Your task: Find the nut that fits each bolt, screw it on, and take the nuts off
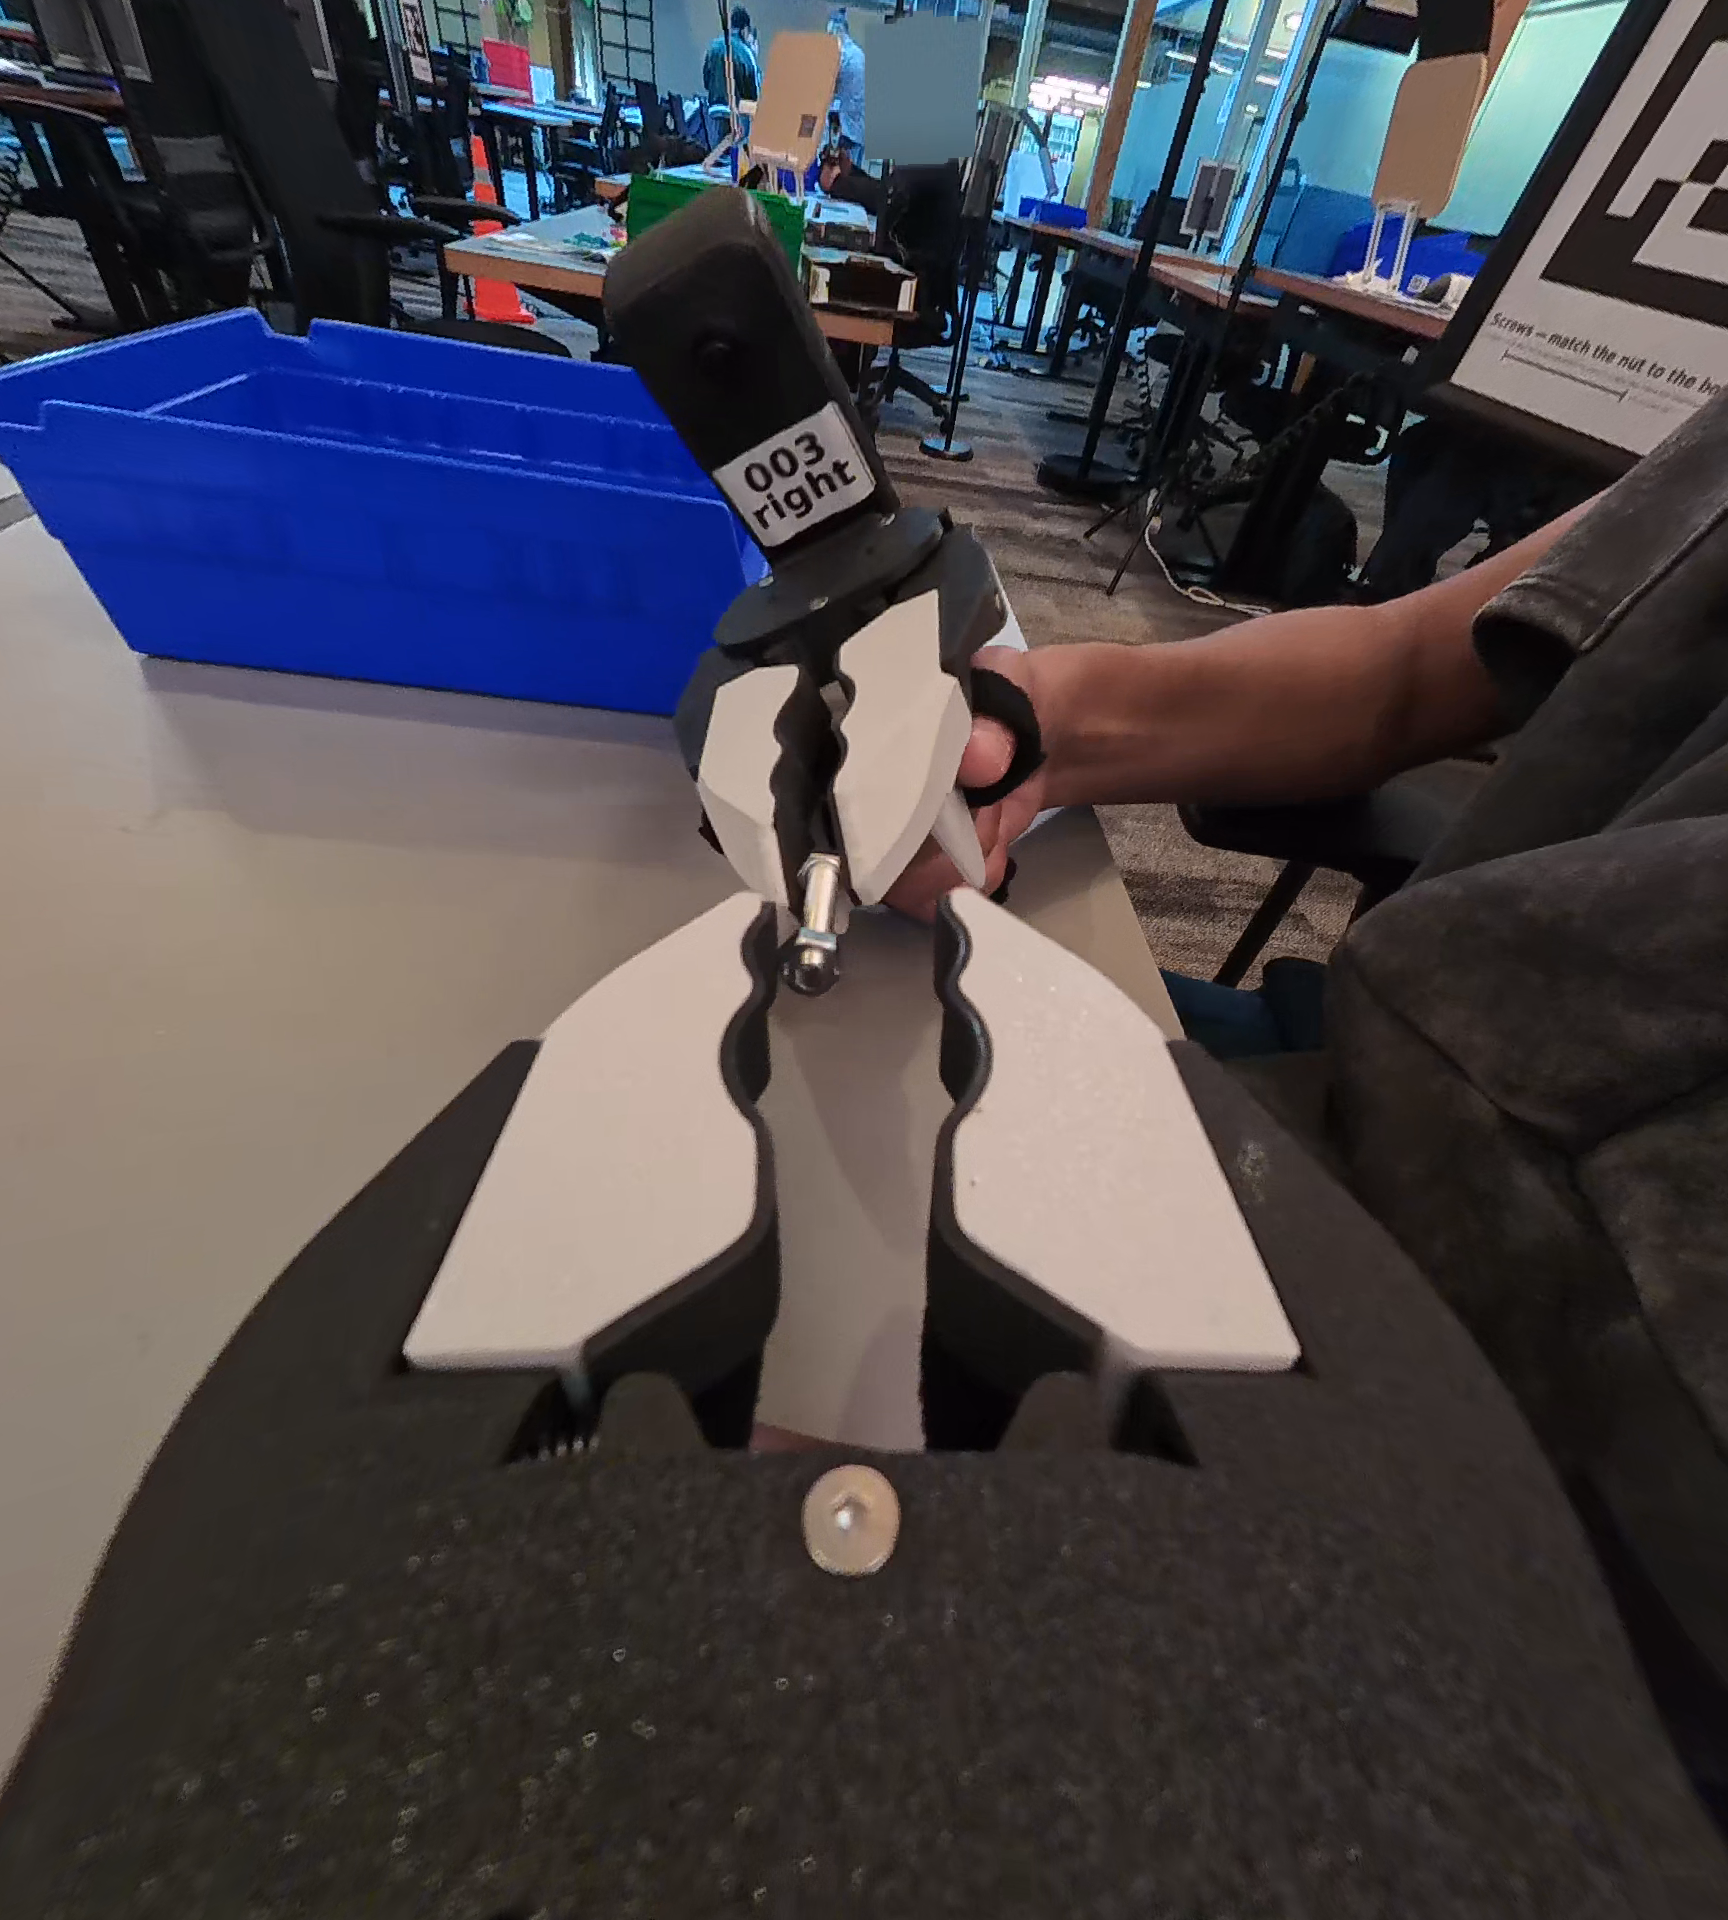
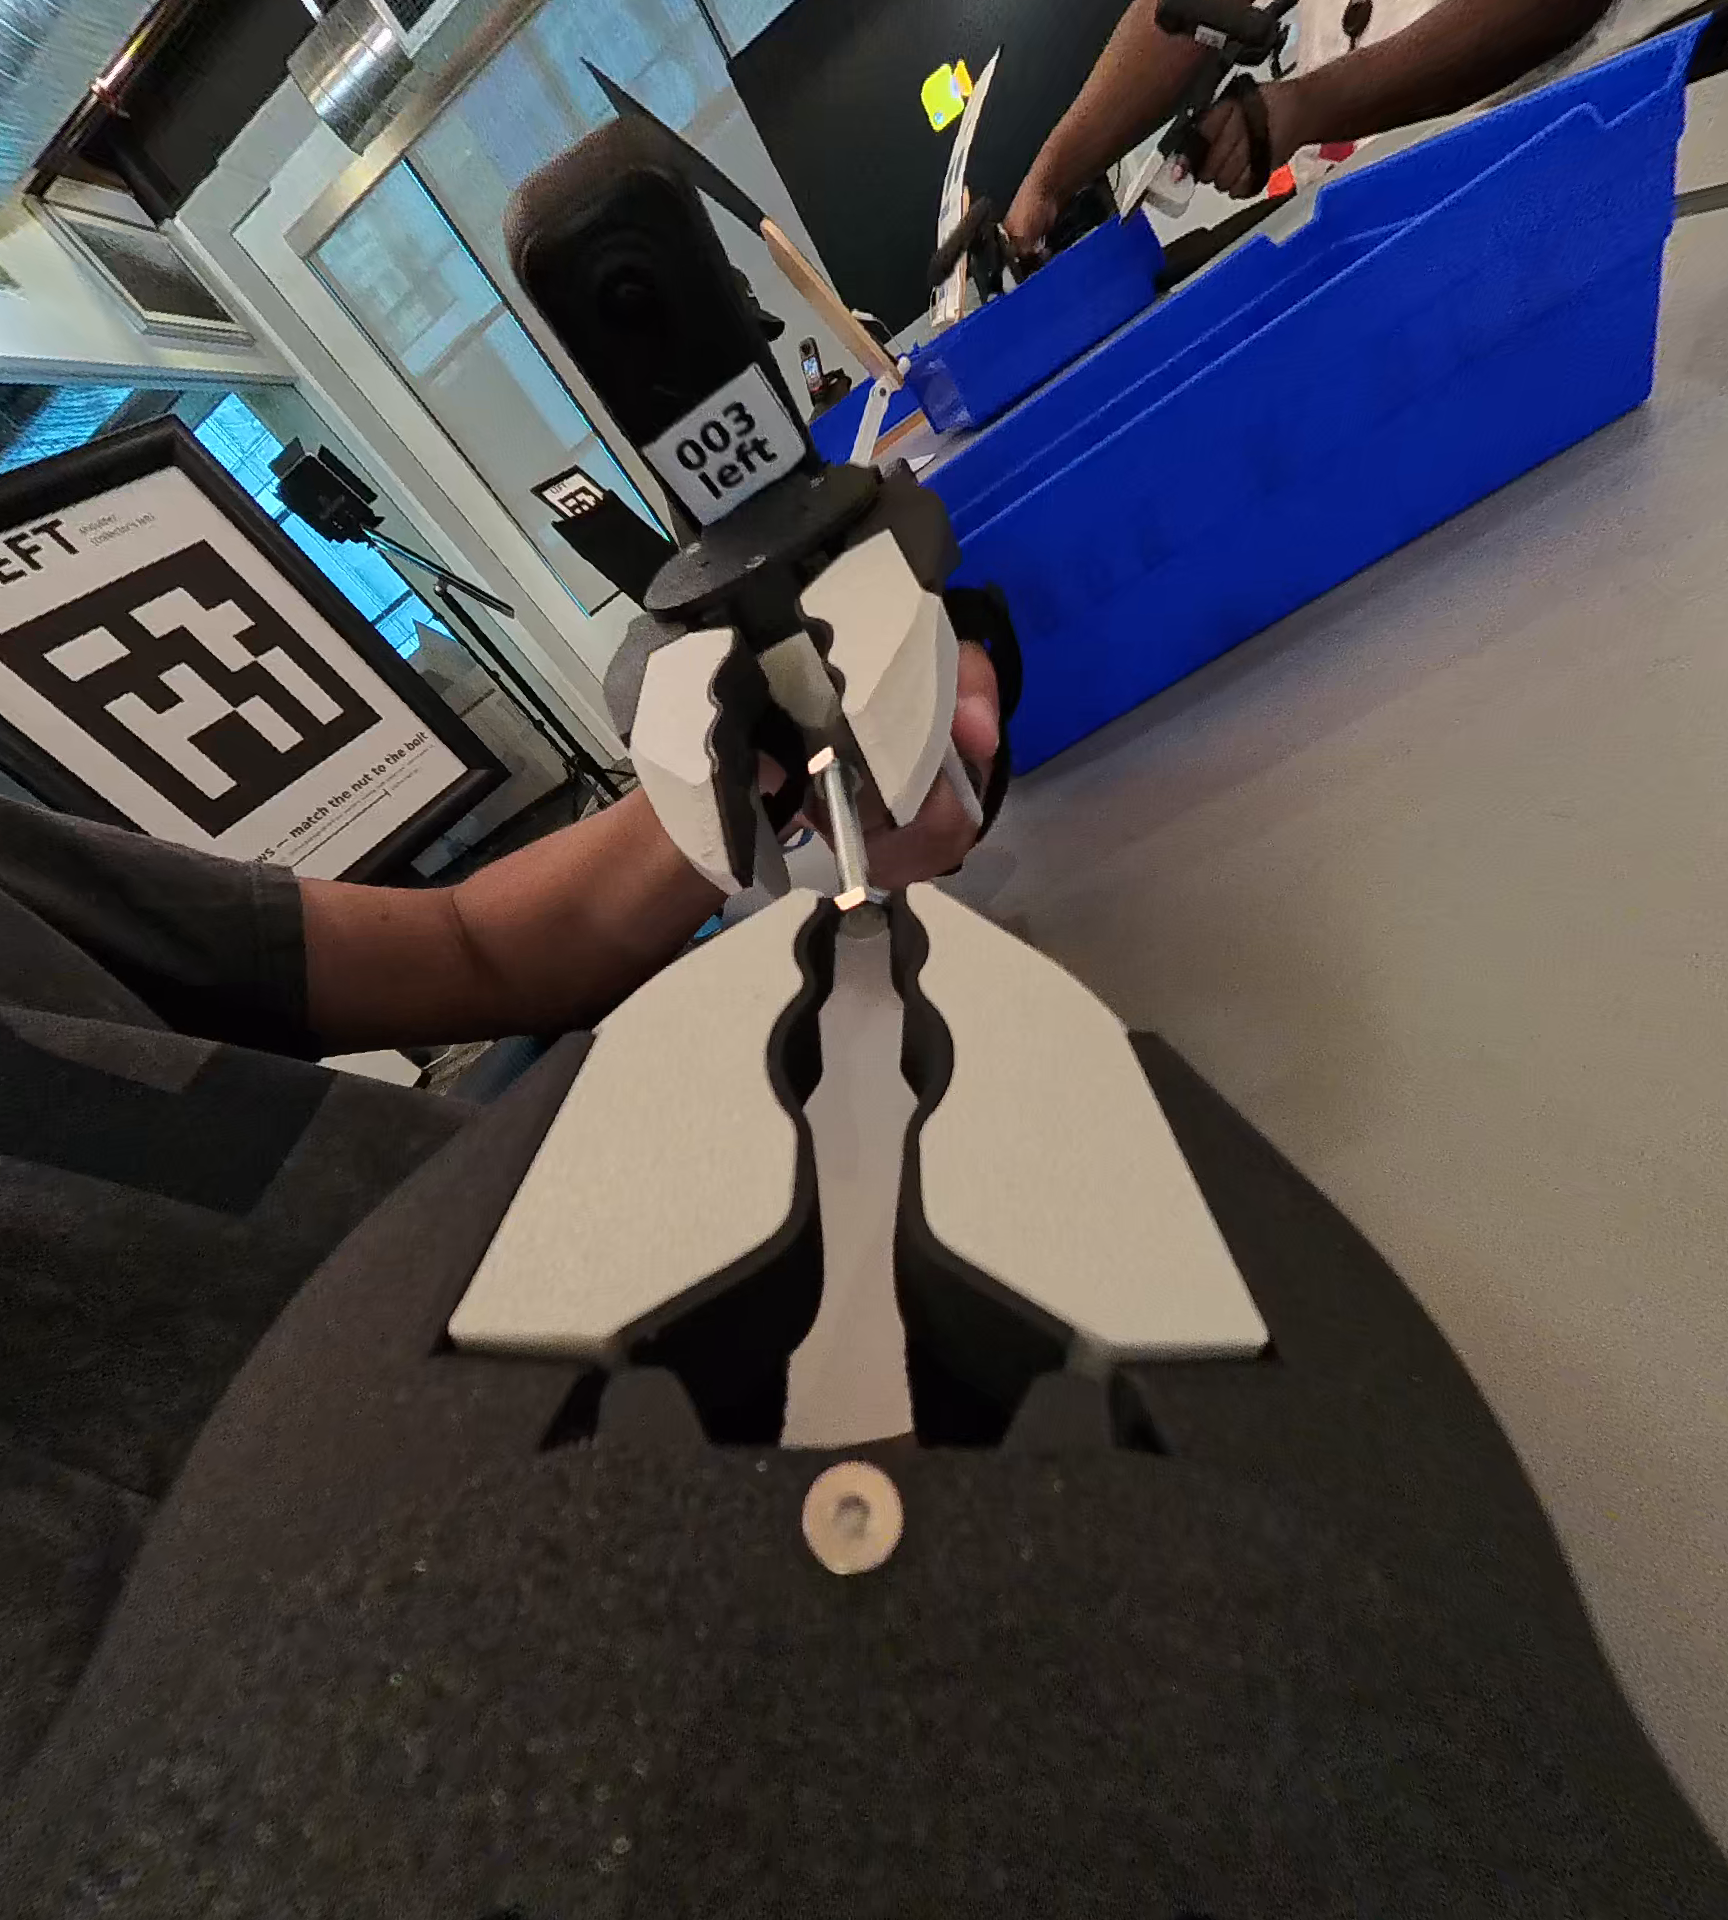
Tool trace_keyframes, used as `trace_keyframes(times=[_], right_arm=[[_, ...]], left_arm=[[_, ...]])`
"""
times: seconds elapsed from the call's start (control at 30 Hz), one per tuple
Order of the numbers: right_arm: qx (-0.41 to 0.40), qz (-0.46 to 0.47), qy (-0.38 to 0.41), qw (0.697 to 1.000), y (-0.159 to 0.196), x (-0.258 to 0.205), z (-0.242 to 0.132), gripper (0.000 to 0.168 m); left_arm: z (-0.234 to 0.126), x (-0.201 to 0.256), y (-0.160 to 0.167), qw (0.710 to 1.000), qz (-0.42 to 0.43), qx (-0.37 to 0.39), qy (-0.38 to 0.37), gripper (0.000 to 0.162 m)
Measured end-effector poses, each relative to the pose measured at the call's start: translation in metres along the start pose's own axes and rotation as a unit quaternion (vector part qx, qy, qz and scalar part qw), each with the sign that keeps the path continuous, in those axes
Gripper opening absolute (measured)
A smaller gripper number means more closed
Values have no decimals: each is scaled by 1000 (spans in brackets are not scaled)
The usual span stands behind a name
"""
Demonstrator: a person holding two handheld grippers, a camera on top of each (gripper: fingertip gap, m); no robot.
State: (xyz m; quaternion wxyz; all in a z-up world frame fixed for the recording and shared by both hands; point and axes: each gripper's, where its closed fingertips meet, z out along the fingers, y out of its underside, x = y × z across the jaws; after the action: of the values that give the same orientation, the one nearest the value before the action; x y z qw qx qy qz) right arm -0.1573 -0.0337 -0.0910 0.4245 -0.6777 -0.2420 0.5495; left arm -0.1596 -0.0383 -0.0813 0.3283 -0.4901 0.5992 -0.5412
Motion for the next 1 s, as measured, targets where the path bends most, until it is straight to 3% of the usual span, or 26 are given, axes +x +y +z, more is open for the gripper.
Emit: trace_keyframes(times=[0.23,0.33,0.4,0.5,0.67,0.73,0.87,1.0], right_arm=[[8,-2,0,1000,-4,0,-4,10],[12,-6,-1,1000,-5,0,-6,10],[14,-14,-1,1000,-7,-1,-8,10],[28,-19,1,999,-13,-1,-13,10],[24,-23,15,999,-12,5,-15,11],[26,-13,12,1000,-13,5,-15,10],[35,71,-11,997,-14,7,-14,10],[47,182,-40,981,-12,13,-14,10]], left_arm=[[4,-5,9,999,21,-31,-18,11],[5,-7,10,999,24,-35,-32,12],[5,-12,15,998,9,-53,-41,28],[2,-11,9,999,-14,-25,-26,29],[0,-12,0,999,-27,3,-21,10],[0,-13,0,999,-18,2,-27,10],[-1,-16,-1,993,79,-29,-80,10],[0,-22,3,958,222,-92,-156,10]])
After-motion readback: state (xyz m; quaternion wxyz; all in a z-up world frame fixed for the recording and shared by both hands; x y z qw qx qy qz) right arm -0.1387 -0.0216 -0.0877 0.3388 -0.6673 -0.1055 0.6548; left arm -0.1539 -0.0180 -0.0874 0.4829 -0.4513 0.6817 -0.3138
